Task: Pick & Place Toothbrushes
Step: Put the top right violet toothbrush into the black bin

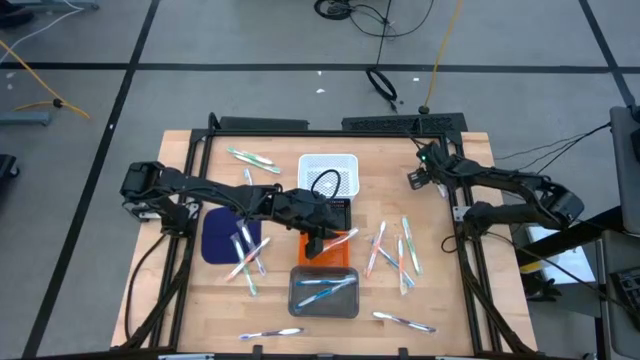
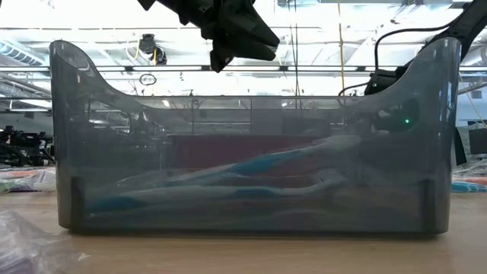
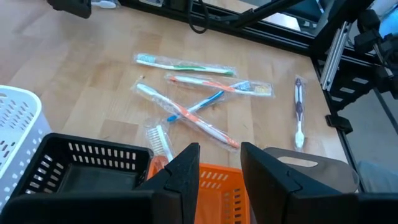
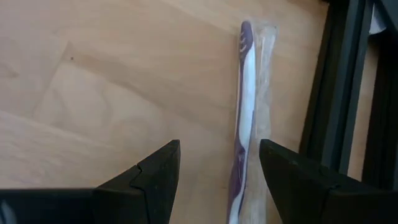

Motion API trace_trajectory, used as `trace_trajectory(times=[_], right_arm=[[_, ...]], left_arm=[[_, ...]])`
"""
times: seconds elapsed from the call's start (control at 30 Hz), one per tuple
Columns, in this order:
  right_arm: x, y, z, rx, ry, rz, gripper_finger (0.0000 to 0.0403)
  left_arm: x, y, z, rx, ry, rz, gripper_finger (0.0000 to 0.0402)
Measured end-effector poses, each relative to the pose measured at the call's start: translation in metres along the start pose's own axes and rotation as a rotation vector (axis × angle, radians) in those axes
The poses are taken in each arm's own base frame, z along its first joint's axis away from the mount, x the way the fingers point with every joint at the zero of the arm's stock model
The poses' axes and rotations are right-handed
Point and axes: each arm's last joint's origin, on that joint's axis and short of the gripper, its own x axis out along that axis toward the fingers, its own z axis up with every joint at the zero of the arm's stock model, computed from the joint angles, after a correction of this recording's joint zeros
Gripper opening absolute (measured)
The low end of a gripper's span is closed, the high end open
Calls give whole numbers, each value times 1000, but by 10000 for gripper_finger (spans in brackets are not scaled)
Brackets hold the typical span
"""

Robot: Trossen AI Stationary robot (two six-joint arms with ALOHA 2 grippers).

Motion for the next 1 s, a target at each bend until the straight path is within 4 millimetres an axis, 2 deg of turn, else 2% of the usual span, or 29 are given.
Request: trace_trajectory(times=[0.4, 0.5, 0.63, 0.87, 1.0], right_arm=[[-3, -2, -15, -36, 141, -59, 211], [-4, -3, -18, -33, 170, -68, 199], [-4, -3, -19, -31, 179, -59, 153], [-3, 0, -18, -28, 175, 2, 19], [-3, 2, -15, -41, 148, 33, 20]], left_arm=[[0, 0, 0, 0, 0, 0, 118], [0, 0, 0, 0, 0, 0, 118], [0, 0, 0, 0, 1, 0, 118], [0, 0, 0, 0, 1, 0, 118], [0, 0, 0, -1, 1, 0, 118]])
